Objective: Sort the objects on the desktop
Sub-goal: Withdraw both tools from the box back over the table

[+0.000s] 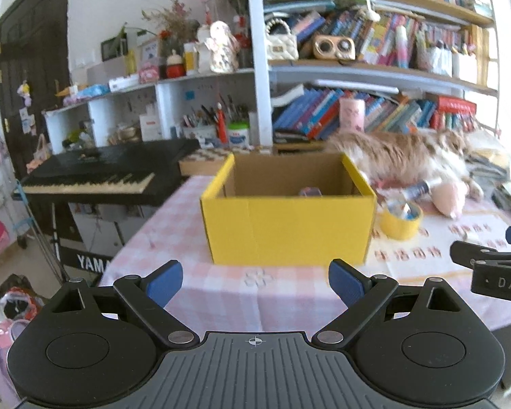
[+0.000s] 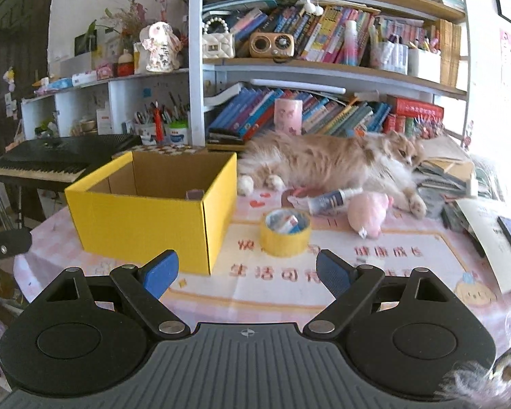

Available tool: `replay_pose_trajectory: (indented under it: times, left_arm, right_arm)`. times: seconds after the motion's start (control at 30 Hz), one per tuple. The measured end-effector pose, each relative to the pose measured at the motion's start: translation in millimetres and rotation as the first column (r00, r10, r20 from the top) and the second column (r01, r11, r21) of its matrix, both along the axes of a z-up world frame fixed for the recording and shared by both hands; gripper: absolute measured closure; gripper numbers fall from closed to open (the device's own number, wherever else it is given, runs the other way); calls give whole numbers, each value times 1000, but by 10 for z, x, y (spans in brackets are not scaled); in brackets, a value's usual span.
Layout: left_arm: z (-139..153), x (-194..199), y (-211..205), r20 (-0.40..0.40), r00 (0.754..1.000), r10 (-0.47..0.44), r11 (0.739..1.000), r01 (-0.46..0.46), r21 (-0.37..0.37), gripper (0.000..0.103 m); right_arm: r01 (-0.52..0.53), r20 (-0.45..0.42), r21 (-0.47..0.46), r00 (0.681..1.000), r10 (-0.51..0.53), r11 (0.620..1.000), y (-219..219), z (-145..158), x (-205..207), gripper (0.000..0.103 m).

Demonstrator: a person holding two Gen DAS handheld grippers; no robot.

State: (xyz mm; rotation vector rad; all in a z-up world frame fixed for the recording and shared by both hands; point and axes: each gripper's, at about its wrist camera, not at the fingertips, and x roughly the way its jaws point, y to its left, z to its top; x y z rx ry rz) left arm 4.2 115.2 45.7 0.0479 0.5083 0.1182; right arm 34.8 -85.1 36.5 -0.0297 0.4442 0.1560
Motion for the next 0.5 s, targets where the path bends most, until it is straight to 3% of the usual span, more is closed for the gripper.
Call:
replay_pose_trajectory:
  times: [0.5]
  left_arm:
    - [-251,-184,-195,-79,996,-49,998,47,-29,8]
  right_arm:
    - [34,-125,-24,991,-36,999,-65,-305,-348,16]
